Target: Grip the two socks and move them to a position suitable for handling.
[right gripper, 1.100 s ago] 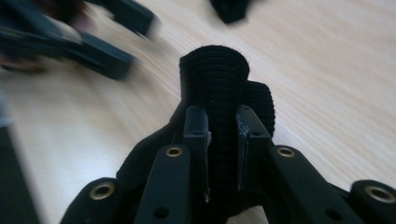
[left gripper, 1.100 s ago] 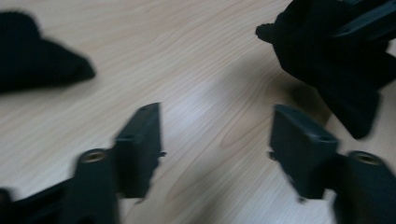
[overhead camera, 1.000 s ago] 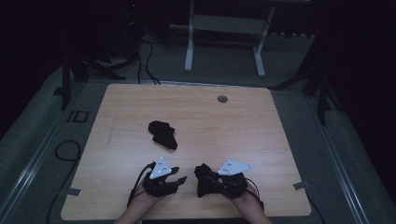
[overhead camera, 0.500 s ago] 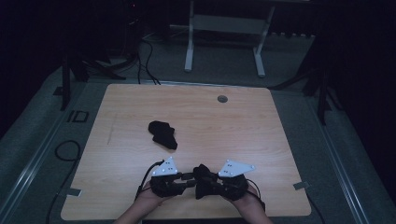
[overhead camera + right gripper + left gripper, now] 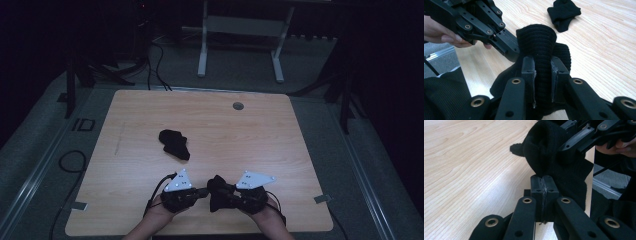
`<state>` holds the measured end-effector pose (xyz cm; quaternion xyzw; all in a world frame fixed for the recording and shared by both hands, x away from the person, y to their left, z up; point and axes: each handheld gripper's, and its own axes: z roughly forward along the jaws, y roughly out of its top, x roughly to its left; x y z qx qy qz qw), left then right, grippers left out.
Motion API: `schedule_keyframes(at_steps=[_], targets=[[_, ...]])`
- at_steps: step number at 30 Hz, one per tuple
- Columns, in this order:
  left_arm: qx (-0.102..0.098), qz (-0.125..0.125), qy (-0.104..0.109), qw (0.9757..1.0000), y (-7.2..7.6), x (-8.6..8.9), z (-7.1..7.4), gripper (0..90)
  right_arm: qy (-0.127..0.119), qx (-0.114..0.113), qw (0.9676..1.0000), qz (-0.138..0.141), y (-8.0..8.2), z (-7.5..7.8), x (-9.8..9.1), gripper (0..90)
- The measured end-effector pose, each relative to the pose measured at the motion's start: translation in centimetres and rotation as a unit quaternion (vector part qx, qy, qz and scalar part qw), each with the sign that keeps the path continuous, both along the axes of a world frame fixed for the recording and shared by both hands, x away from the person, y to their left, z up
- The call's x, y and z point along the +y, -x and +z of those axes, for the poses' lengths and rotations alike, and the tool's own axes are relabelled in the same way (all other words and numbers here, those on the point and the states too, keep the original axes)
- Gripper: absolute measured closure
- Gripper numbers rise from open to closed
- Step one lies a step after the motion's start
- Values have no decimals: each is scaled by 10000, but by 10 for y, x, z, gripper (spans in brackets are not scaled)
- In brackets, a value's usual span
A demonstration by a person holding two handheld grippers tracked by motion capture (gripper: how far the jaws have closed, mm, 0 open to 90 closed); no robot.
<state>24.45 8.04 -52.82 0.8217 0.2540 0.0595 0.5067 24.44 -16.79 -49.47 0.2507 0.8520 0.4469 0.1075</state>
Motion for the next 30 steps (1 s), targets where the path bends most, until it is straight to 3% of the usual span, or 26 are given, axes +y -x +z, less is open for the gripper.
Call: schedule_keyframes(at_steps=[4, 6, 8, 11, 12, 15, 18, 20, 25, 30], targets=[[-20, 42, -122, 9999, 0, 1, 2, 898, 8, -41, 10000, 3, 0, 2, -2, 771], [-56, 267, -298, 9992, -1, 6, 1, 899, 52, -118, 9999, -101, 0, 3, -5, 792], [174, 353, -115, 9992, -6, 17, -2, 899, -95, -127, 9993, -335, -3, 7, -14, 799], [271, 438, -68, 9987, -6, 26, -1, 899, -125, -158, 9982, -559, -6, 11, -26, 809], [235, 439, -108, 9987, -5, 26, 1, 899, -173, -94, 9984, -524, -8, 12, -28, 809], [58, 492, -313, 9983, -2, 27, 5, 899, 0, -228, 9978, -617, -8, 12, -29, 805], [56, 679, -439, 9967, -3, 34, 6, 899, -6, -265, 9964, -809, -11, 12, -36, 822], [111, 804, -461, 9956, -3, 43, 4, 899, 68, -374, 9936, -1063, -11, 12, -43, 822], [494, 800, -422, 9947, -1, 59, -1, 898, 150, -72, 9910, -1330, -19, 5, -61, 820], [842, 643, -681, 9920, 1, 60, -12, 896, 518, 254, 9912, -1194, -25, -21, -52, 799]])
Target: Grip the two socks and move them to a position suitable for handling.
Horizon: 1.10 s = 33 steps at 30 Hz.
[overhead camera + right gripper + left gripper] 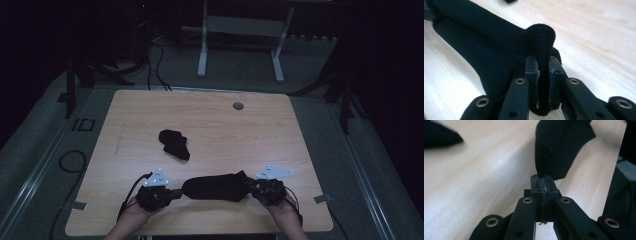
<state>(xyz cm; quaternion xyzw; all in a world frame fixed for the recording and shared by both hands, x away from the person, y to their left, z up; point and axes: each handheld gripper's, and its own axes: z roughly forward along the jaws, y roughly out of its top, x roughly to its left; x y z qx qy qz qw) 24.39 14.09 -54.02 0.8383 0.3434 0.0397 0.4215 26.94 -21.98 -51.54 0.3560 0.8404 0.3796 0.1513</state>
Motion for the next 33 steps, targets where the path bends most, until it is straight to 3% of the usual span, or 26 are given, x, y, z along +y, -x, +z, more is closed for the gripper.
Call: schedule_keyframes(at_steps=[1, 4, 8, 13, 15, 17, 20, 21, 25, 27, 29, 33], targets=[[162, 9, 38, 9999, -1, 1, -4, 895, 29, 37, 10000, -3, -1, -4, 2, 788], [370, 68, 64, 9993, -4, 6, -12, 893, 84, 280, 9996, 44, -5, -18, 7, 694], [482, 183, 19, 9987, -5, 14, -17, 890, 219, 429, 9988, 79, -7, -24, 9, 631], [586, 290, -43, 9979, -7, 20, -22, 864, 162, 538, 9984, -10, -9, -26, 5, 579], [564, 400, -100, 9976, -8, 23, -23, 796, 164, 579, 9982, -43, -10, -27, 3, 573], [420, 553, -287, 9972, -8, 25, -22, 610, 199, 561, 9982, -52, -10, -27, 1, 584], [169, 758, -305, 9965, -7, 31, -15, 579, 181, 468, 9987, -79, -11, -24, -3, 655], [94, 755, -260, 9968, -6, 31, -12, 591, 213, 370, 9990, -100, -11, -22, -4, 737], [-181, 595, -215, 9978, -2, 19, 0, 766, 348, 131, 9993, -18, -13, -15, -5, 882], [-172, 528, -167, 9983, -3, 11, 1, 878, 317, 49, 9995, -3, -16, -12, -4, 898], [-97, 426, -142, 9989, -6, 3, -1, 897, 327, -14, 9994, 64, -20, -12, -1, 898], [21, 256, -316, 9992, -15, -14, -9, 898, 411, 20, 9990, 176, -26, -18, 5, 897]])
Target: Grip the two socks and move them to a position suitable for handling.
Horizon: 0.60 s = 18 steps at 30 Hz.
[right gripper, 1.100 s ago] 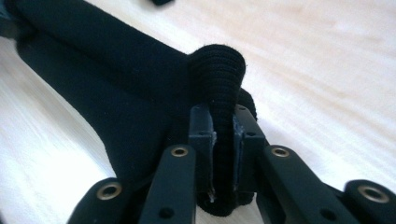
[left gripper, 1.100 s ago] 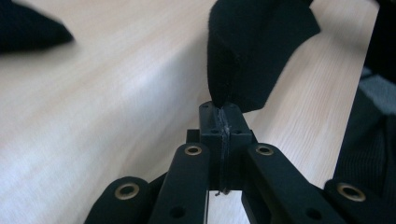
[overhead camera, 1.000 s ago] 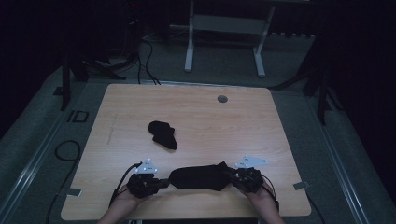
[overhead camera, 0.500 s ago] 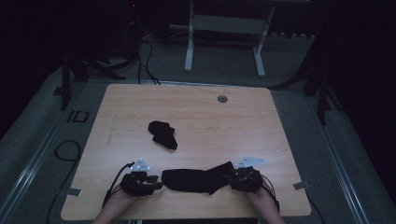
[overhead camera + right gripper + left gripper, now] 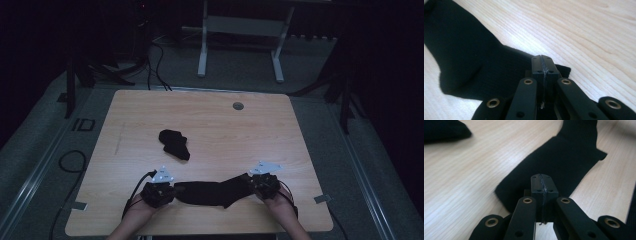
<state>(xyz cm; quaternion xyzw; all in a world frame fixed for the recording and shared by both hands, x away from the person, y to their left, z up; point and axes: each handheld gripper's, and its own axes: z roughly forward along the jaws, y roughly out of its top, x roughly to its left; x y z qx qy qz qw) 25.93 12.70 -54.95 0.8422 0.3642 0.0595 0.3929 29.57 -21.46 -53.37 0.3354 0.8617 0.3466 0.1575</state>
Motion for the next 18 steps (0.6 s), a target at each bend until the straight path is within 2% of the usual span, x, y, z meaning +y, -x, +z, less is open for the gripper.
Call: schedule_keyframes(at_steps=[4, 7, 9, 12, 18], targets=[[74, -11, -190, 9998, -8, -7, -9, 898, 79, 80, 9999, -78, -4, -11, -1, 896], [52, 52, -295, 9995, -11, -7, -15, 899, 187, 153, 9995, -212, -4, -19, -6, 896], [86, 65, -186, 9998, -13, -5, -16, 899, 126, 163, 9995, -229, -3, -22, -11, 896], [106, 86, -126, 9998, -16, -4, -17, 898, 172, 185, 9993, -266, 0, -21, -13, 891], [40, 35, -139, 9999, -13, -7, -17, 898, 172, 190, 9994, -248, 13, -21, -18, 886]])
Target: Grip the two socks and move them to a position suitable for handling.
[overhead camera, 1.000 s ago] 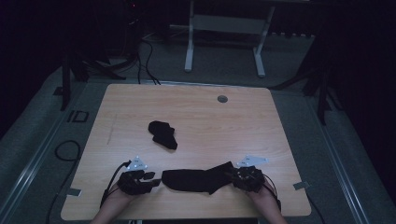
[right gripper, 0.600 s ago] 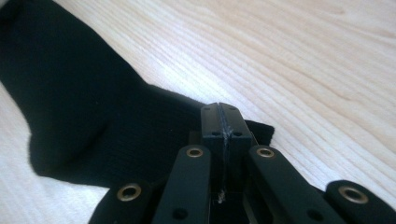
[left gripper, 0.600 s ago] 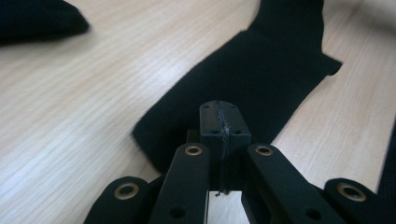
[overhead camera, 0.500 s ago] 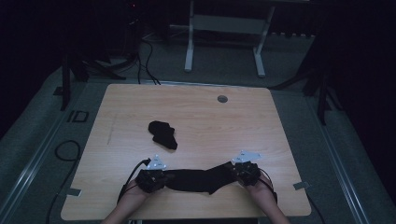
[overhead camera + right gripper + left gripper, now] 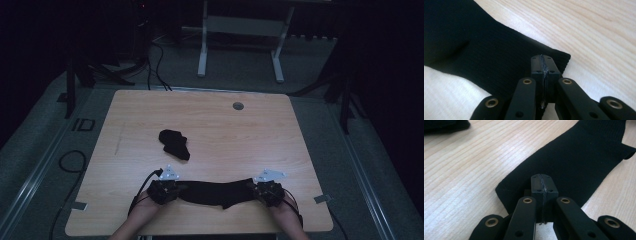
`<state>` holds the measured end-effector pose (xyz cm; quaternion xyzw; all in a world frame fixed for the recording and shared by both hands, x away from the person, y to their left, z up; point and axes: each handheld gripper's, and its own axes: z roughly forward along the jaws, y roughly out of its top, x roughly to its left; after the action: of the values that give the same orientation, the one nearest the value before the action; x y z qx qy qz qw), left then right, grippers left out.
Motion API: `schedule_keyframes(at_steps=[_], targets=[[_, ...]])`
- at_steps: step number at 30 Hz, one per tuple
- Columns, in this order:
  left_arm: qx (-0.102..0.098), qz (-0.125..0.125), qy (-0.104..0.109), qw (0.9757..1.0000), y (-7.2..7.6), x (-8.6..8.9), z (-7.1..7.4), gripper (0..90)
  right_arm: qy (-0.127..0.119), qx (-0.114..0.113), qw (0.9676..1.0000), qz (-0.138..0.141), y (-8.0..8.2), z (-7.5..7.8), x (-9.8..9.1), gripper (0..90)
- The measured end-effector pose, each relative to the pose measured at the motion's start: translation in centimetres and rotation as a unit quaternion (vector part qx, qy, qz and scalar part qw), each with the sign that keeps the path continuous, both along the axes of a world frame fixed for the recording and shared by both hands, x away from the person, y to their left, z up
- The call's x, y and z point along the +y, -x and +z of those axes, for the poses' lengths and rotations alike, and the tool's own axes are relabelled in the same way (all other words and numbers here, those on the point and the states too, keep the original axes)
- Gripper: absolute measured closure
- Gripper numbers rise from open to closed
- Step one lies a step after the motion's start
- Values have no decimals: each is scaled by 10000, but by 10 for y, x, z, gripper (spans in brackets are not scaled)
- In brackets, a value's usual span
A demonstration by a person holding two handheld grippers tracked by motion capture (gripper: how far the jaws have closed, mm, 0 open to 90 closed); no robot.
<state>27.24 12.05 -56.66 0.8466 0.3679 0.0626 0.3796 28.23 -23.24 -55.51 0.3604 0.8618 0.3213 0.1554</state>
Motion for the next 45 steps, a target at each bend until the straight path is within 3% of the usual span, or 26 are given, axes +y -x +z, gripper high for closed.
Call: schedule_keyframes(at_steps=[10, 19, 22, 26, 30, 35, 40, 45], targets=[[60, -164, 87, 9998, 3, -3, -1, 897, -230, 150, 9996, -106, 19, -1, -13, 875], [72, -207, 197, 9996, 7, -2, 0, 888, -290, 206, 9993, -113, 21, 4, -12, 813], [-49, -213, 369, 9991, 7, 7, 8, 731, -443, 84, 9990, -10, 21, 16, -8, 765], [-459, 115, 383, 9981, 11, 22, 22, 453, -733, -95, 9972, 108, 12, 36, 3, 681], [-607, 432, 251, 9969, 14, 38, 22, 337, -787, -263, 9959, 349, -4, 54, 26, 585], [-536, 685, 245, 9959, 15, 55, 12, 243, -860, -360, 9924, 805, -35, 75, 67, 522], [-574, 1078, 351, 9919, 15, 68, 7, 140, -976, -243, 9876, 1207, -68, 87, 113, 470], [-583, 1171, 416, 9905, 15, 70, 7, 47, -831, -50, 9850, 1509, -100, 83, 159, 430]])
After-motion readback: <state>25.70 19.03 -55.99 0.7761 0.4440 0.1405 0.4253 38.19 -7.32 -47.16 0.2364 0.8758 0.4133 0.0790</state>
